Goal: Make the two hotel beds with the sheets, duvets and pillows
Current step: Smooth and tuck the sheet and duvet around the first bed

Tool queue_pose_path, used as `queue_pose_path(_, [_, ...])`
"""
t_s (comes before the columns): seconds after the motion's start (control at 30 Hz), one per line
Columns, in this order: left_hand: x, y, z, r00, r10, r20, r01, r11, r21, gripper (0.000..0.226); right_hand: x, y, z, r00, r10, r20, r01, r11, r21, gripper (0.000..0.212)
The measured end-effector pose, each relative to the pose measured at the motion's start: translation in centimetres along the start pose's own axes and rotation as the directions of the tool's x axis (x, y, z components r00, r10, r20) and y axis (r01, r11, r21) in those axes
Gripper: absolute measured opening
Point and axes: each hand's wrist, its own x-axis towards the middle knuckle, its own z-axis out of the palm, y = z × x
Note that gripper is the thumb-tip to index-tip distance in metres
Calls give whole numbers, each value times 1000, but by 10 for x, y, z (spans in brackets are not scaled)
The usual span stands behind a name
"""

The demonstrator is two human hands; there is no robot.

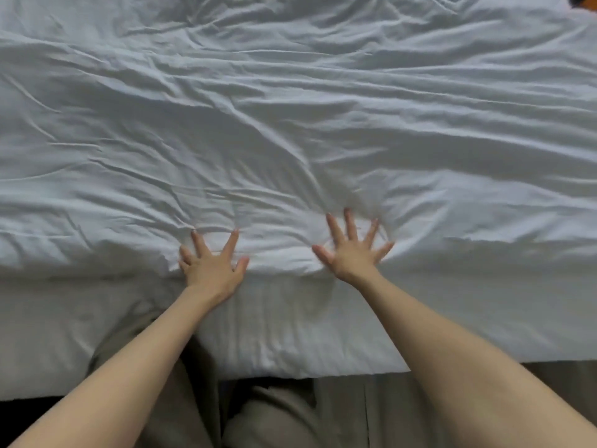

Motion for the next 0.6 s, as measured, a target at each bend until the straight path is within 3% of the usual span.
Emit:
queue_pose_path(0.07, [-15, 0, 5, 1000, 7, 29, -8, 999, 37, 65, -19, 32, 10, 994, 101, 33, -102, 994, 24, 76])
queue_pose_path(0.17, [-40, 7, 5, 997, 30, 65, -37, 993, 109, 64, -41, 54, 6, 993, 100, 61, -102, 994, 32, 70])
queue_pose_path(0.37, [-63, 30, -19, 961, 270, -56, -260, 955, 143, 58, -61, 29, -21, 974, 44, -220, -9, 987, 158, 49])
queue_pose_path(0.6, [-47, 55, -49, 910, 398, -111, -385, 915, 121, 59, -63, -5, -39, 974, 35, -225, 23, 969, 247, 54])
